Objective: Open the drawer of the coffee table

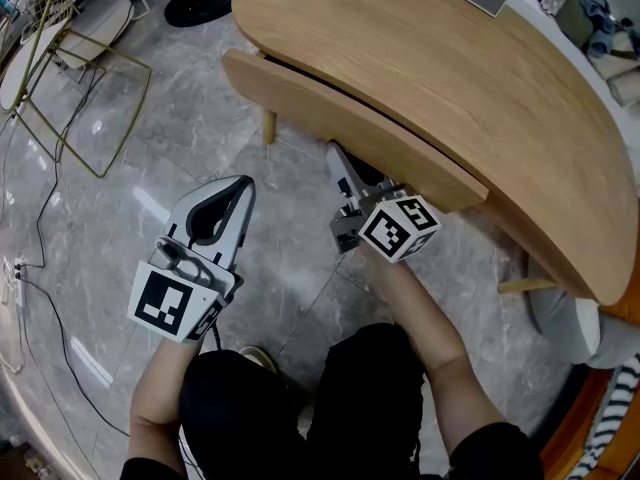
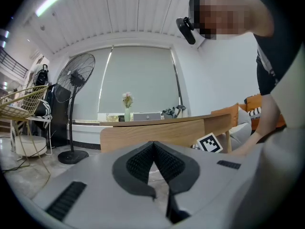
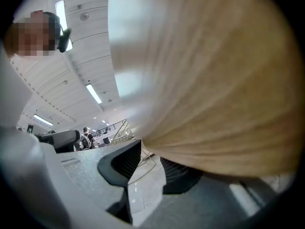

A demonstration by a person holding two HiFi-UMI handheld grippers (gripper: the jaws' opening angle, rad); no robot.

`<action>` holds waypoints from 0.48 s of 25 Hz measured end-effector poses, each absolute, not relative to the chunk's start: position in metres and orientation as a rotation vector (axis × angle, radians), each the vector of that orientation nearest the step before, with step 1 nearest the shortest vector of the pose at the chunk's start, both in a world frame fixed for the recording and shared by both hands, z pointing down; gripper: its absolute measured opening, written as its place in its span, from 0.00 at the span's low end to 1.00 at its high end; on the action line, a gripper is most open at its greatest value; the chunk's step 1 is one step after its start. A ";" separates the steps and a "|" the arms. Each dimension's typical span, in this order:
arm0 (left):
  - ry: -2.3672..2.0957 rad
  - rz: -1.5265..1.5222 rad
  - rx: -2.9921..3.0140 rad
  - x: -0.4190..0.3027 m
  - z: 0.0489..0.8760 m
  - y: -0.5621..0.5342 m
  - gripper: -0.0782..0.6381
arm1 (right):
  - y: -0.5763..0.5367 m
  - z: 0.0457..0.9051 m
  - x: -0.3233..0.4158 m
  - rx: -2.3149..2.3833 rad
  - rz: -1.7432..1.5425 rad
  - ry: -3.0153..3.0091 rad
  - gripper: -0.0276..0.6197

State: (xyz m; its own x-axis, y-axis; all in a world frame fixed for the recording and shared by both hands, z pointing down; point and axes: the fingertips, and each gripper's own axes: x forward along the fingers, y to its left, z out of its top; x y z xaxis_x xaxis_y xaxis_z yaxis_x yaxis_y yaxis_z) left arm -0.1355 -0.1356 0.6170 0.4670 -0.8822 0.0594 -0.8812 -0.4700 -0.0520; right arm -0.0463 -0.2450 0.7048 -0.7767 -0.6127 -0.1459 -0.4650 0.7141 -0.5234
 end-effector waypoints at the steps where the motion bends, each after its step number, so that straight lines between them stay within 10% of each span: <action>1: 1.609 -0.119 -2.679 -0.135 0.616 -0.135 0.12 | -0.245 0.705 -0.046 -0.846 -0.687 2.608 0.23; 12: 1.633 -0.120 -2.657 -0.143 0.611 -0.127 0.12 | -0.235 0.705 -0.049 -0.850 -0.708 2.610 0.23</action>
State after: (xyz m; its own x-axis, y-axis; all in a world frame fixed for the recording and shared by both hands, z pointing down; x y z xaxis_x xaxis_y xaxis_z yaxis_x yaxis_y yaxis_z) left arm -0.1426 -0.1269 0.6105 0.4495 -0.8916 0.0548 -0.8901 -0.4522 -0.0576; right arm -0.0491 -0.2349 0.7052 -0.7779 -0.6144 -0.1317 -0.4637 0.7028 -0.5395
